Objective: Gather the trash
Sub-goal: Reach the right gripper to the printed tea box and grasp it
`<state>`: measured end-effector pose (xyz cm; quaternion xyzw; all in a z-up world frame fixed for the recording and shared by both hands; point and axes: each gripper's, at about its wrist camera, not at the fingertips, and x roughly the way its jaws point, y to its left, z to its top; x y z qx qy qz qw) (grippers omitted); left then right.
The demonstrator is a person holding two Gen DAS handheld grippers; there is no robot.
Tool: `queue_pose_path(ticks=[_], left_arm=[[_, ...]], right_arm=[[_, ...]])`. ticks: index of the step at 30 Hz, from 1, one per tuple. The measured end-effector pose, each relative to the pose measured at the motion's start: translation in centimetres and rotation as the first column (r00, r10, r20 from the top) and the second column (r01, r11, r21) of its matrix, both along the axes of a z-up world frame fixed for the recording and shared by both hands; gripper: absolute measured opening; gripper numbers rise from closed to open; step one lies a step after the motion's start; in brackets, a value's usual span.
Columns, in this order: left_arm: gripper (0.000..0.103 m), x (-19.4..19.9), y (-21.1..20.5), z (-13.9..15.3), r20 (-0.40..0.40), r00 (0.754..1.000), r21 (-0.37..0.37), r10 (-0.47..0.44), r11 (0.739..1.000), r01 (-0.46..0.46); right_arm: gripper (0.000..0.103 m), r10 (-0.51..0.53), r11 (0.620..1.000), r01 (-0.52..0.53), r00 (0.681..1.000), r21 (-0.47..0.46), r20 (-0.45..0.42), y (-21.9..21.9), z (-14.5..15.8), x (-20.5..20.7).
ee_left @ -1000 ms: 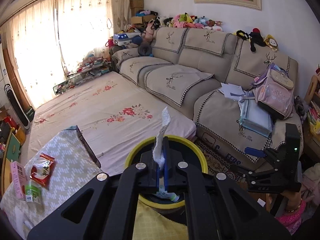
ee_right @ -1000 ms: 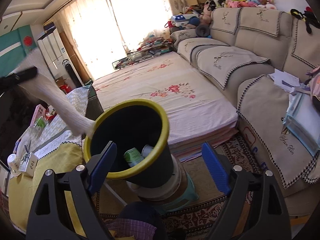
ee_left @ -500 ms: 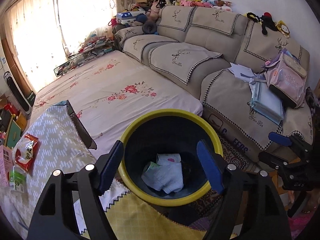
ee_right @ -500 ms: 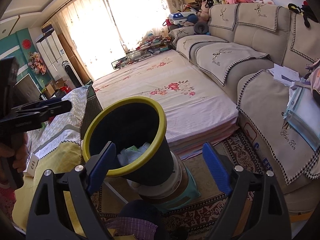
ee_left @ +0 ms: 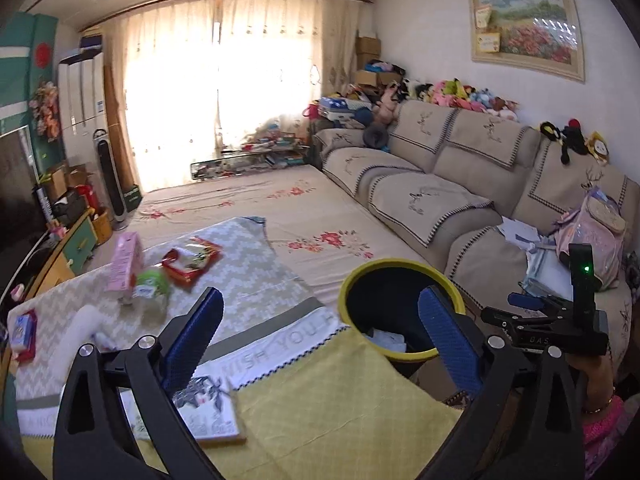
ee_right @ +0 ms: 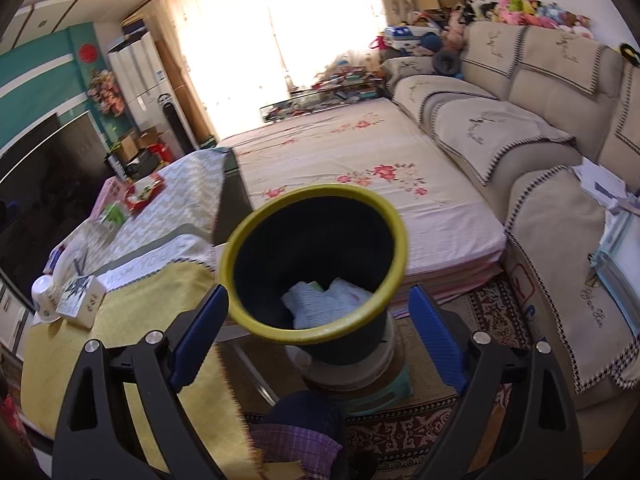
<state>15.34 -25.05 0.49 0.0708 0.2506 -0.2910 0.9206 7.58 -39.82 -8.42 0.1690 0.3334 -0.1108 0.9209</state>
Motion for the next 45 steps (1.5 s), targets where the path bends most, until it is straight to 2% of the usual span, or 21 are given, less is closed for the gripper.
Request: queue_pose_path(ticks=[5,8,11,17,20,23,29,33,37,41,45], left_arm=[[0.098,-2.2,9.7,0.3,0.007,0.980,-0.040,0.199,0.979,-0.199],[0.098,-3.3,14.7,-0.4,-0.013,0.956,-0.053,0.292,0.955,-0.292],[0.098,-4.3,18.8,-1.9,-0.039,0.929,-0.051,0.369,0.928,-0.370],[0.098,-5.3,24.1,-4.2,-0.104,0.888,-0.069,0.448,0.887,-0.456],[0.098,-5.4,24.3,-4.3,-0.109,0.884,-0.078,0.455,0.882,-0.464],[0.098,-5.9,23.9,-4.2,-0.096,0.886,-0.075,0.454,0.884,-0.462],[0.098,-6.3,22.6,-3.7,-0.088,0.896,-0.072,0.435,0.895,-0.441],[0.098,-6.4,22.2,-3.9,-0.092,0.899,-0.069,0.428,0.898,-0.435],[0.098,-6.4,22.2,-4.1,-0.100,0.899,-0.069,0.427,0.898,-0.435],[0.098,-6.3,22.4,-4.3,-0.108,0.899,-0.073,0.425,0.898,-0.434],[0.098,-6.1,22.6,-4.6,-0.117,0.896,-0.075,0.429,0.896,-0.438]], right_arm=[[0.088,0.160,0.987,-0.160,0.987,0.006,0.013,4.6,0.7,2.6],[0.088,0.284,0.959,-0.284,0.959,0.001,0.007,8.4,0.8,4.7],[0.088,0.411,0.911,-0.411,0.911,-0.010,-0.012,12.6,0.7,6.8],[0.088,0.635,0.765,-0.638,0.770,-0.083,-0.064,20.1,0.4,9.9],[0.092,0.712,0.687,-0.719,0.695,-0.105,-0.101,22.6,0.2,11.6],[0.093,0.747,0.637,-0.761,0.649,-0.122,-0.145,24.5,-0.3,13.3],[0.095,0.816,0.519,-0.848,0.529,-0.106,-0.234,27.0,-1.5,16.5],[0.095,0.840,0.464,-0.882,0.468,-0.084,-0.274,28.2,-2.3,17.7],[0.095,0.855,0.434,-0.899,0.432,-0.061,-0.287,29.0,-3.0,18.4],[0.095,0.866,0.426,-0.904,0.418,-0.034,-0.273,29.3,-3.2,18.7],[0.095,0.891,0.386,-0.922,0.380,-0.025,-0.247,29.5,-2.9,17.7]])
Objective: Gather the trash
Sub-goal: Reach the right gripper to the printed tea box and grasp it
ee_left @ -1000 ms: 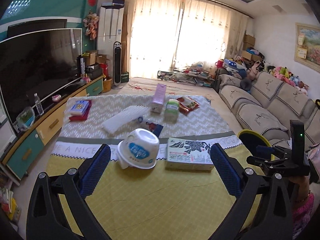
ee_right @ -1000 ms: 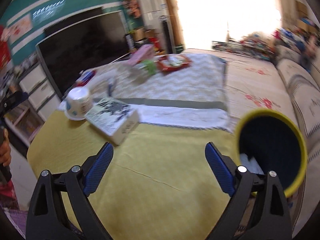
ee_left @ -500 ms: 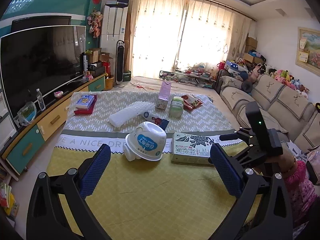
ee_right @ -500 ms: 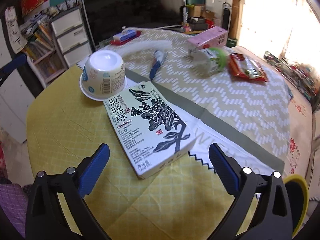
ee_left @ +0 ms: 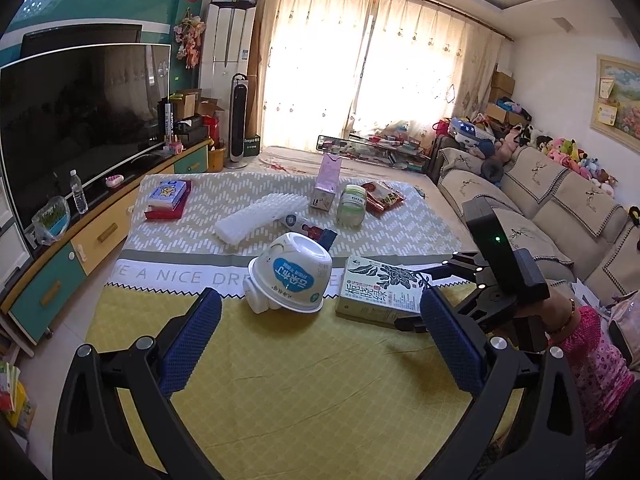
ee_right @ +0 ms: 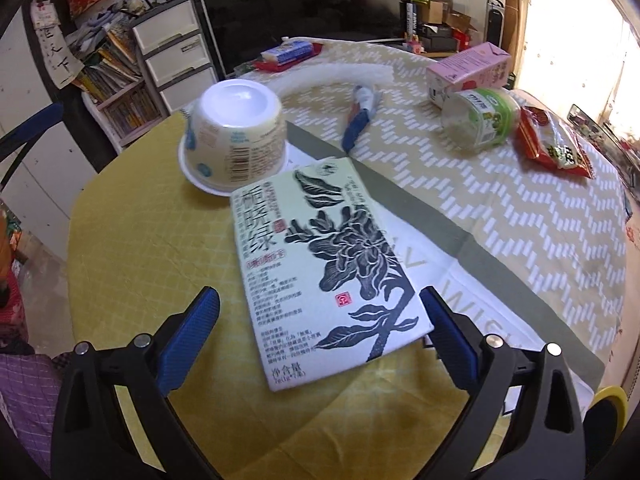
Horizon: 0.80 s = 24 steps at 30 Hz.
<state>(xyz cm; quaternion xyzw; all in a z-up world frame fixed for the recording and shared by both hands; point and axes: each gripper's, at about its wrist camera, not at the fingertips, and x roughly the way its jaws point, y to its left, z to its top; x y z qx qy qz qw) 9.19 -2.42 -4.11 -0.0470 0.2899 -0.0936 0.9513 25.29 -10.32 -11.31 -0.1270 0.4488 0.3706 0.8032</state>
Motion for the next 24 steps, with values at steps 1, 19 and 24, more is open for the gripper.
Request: queue_pose_path(ticks=[1,19,24], left_arm=[[0.098,0.1,0.0,-0.1,-0.003,1.000,-0.003,0.000,1.000,0.000],[0.098,0.2,0.0,-0.6,-0.018,1.000,-0.012,-0.006,1.000,0.006],[0.098,0.4,-0.2,-0.8,-0.020,1.000,-0.010,-0.013,1.000,0.012]], right_arm=[[0.095,0.011,1.000,-0.011,1.000,0.001,0.002,0.2,0.0,-0.3],[0.070,-0.063,0.996,0.066,0.996,-0.053,0.069,0.9,-1.0,-1.3],[0.069,-0.100,0.994,0.103,0.991,-0.026,0.092,-0.3,-0.5,-2.8]])
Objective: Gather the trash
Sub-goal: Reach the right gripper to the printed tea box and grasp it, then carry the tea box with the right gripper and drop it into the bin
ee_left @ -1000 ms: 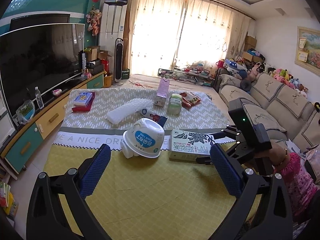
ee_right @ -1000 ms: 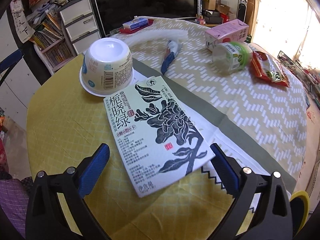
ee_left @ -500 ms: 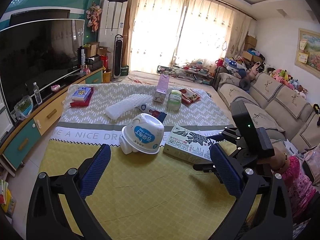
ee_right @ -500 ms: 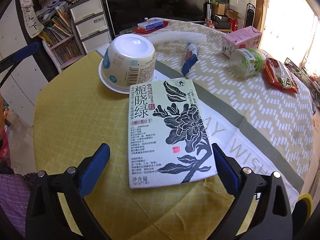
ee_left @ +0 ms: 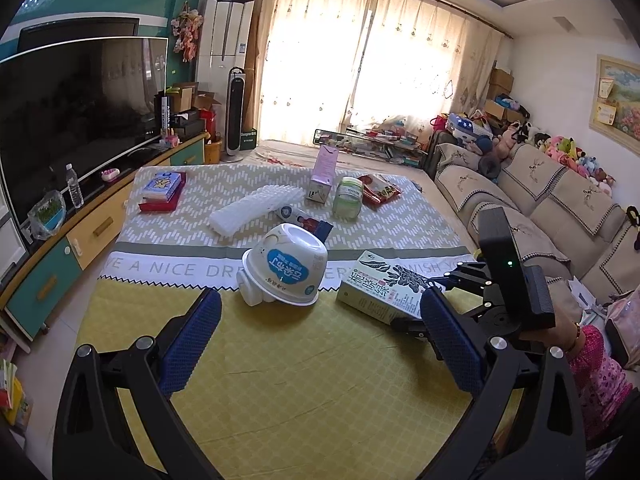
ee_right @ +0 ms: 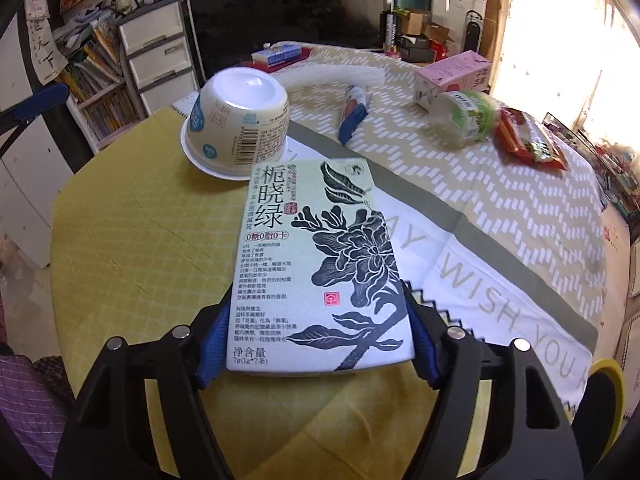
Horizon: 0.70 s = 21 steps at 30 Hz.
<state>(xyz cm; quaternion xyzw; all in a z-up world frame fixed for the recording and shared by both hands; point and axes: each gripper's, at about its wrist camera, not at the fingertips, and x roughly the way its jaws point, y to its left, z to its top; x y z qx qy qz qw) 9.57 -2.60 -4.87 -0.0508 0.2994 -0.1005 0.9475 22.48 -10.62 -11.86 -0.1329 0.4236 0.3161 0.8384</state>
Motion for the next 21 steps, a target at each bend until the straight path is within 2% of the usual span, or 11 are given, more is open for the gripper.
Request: queue_pose_path(ticks=[10,14,16,17,21], left_arm=[[0.098,0.4,-1.2,-0.5,-0.014,1.000,0.004,-0.028,1.000,0.028],[0.098,0.6,-1.7,-0.5,-0.018,0.999,0.007,-0.038,0.999,0.039],[0.098,0.8,-2.0,-0.6,-0.023,0.999,0.010,-0.044,0.999,0.044],[0.098,0.9,-2.2,-0.7,-0.025,0.999,0.012,-0.046,0.999,0.047],[0.098,1.2,-2.9,-0.9,-0.035,0.997,0.016,-0.061,0.998,0.062]], right_arm=[[0.068,-0.166,0.978,0.160,0.986,0.137,0.031,-5.9,1.8,-3.8],[0.068,-0.296,0.943,0.282,0.953,0.177,0.056,-9.9,2.8,-4.7],[0.068,-0.394,0.907,0.379,0.918,0.184,0.051,-12.9,2.9,-4.8],[0.068,-0.456,0.879,0.442,0.889,0.179,0.047,-14.7,2.8,-4.7],[0.069,-0.662,0.744,0.658,0.749,0.121,-0.002,-21.2,1.4,-4.2]])
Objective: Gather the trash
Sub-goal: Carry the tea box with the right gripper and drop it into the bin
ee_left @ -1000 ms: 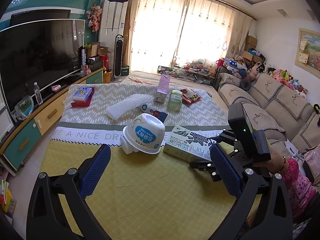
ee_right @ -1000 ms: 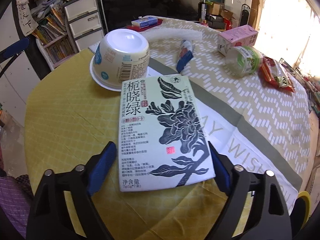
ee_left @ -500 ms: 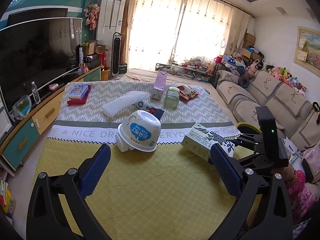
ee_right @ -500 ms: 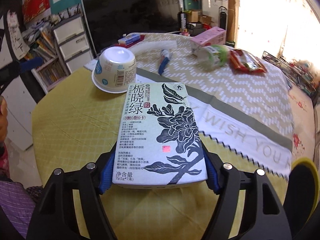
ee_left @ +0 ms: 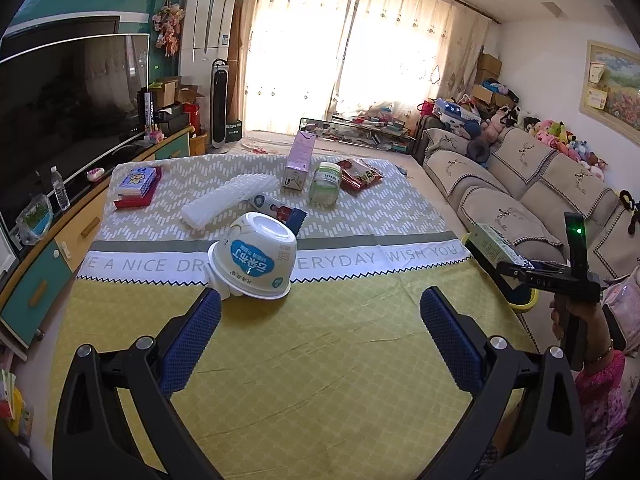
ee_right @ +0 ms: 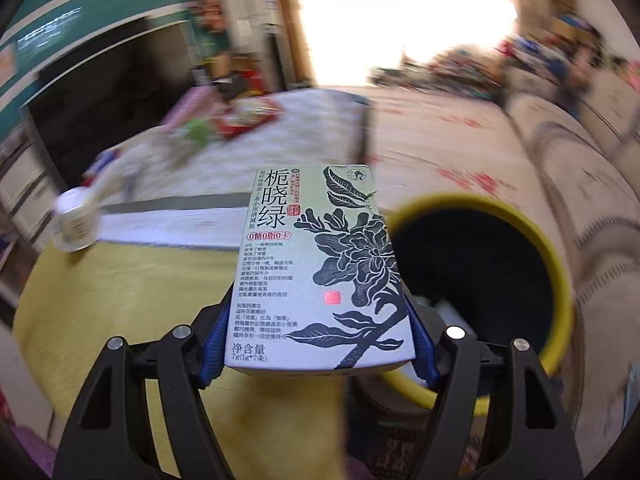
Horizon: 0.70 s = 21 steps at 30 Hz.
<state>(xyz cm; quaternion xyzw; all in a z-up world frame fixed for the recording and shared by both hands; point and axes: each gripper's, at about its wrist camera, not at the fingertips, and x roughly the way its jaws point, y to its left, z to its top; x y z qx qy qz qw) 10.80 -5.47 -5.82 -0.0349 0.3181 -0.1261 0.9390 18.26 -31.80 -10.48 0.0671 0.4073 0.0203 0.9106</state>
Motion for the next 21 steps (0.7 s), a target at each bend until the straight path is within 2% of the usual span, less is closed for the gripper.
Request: queue_pose_path(ticks=[5,11,13,18,21], left_arm=[[0.098,0.5,-0.9,-0.1,-0.008,1.000,0.007,-0.020,1.000,0.020],[0.098,1.1,-1.8,-0.4,-0.015,0.999,0.020,-0.034,0.999,0.035],[0.098,1.2,-1.8,-0.6,-0.017,0.999,0.026,-0.033,0.999,0.034],[0.098,1.9,-1.3,-1.0,-0.021,1.000,0.064,-0.017,0.998,0.018],[0.098,2.9,-1.0,-1.1,-0.006,1.000,0.127,-0.013,0.992,0.014]], right_arm=[[0.069,-0.172,0.985,0.172,0.982,-0.006,-0.078,-5.7,-2.4,0.7],[0.070,-0.236,0.972,0.233,0.962,-0.038,-0.141,-7.7,-5.0,2.2],[0.084,-0.288,0.958,0.284,0.949,-0.050,-0.126,-8.0,-5.3,2.3],[0.086,-0.302,0.953,0.301,0.952,-0.034,-0.049,-6.8,-3.6,0.7],[0.089,-0.268,0.963,0.268,0.963,0.001,-0.007,-5.3,-2.4,-0.5]])
